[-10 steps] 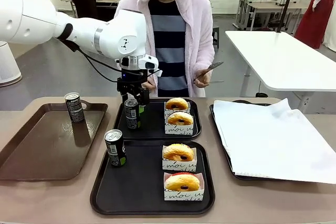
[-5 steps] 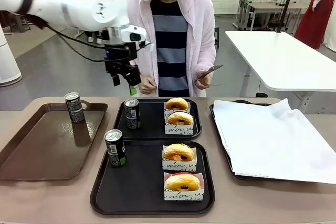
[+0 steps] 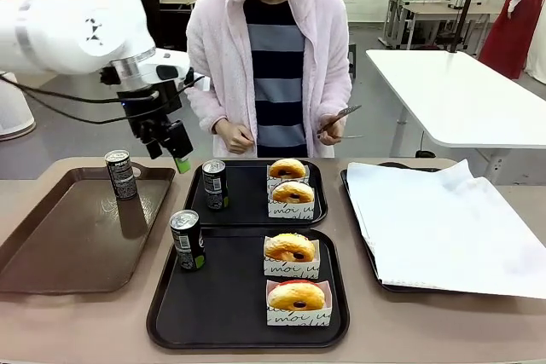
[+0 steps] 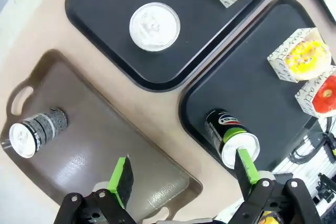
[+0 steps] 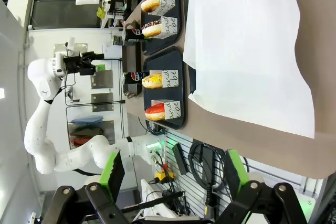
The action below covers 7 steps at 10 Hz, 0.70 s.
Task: Set up donuts and drinks on trays.
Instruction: Pick up one Pepsi coke from the Handle tray and place it on the Flat Tray without a Pepsi coke.
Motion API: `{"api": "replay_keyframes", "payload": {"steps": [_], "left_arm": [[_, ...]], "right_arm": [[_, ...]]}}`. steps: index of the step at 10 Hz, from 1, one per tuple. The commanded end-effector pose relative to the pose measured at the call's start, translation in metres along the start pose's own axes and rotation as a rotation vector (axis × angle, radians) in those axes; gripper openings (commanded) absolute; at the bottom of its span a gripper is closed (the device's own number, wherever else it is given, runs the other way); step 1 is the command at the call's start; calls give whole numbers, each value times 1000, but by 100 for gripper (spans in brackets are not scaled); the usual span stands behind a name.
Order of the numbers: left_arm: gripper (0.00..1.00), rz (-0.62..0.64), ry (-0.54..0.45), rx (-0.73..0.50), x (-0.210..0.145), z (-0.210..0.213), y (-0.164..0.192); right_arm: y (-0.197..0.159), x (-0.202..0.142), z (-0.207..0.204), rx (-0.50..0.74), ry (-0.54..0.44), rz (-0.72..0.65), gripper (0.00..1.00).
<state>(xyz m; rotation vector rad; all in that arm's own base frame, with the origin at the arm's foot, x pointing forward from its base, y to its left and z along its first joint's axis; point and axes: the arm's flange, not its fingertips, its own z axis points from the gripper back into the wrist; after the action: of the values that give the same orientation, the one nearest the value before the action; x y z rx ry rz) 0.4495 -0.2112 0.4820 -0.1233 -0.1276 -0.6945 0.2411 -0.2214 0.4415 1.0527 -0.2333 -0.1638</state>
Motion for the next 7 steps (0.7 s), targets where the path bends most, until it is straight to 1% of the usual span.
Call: {"api": "replay_keyframes", "payload": {"steps": [1,2,6,7], "left_arm": [[100,57,-38,-4,-11,-7,5],[100,0,0,0,0,0,0],[100,11,-9,0,-3,-3,1],[100,47,67,-32,-39,-2,11]], "right_arm": [[0,1,1,23,-13,18,100],[0,1,1,23,-13,18,100],[0,1,1,23,-13,18,100],[0,1,1,23,-13,18,100]]}}
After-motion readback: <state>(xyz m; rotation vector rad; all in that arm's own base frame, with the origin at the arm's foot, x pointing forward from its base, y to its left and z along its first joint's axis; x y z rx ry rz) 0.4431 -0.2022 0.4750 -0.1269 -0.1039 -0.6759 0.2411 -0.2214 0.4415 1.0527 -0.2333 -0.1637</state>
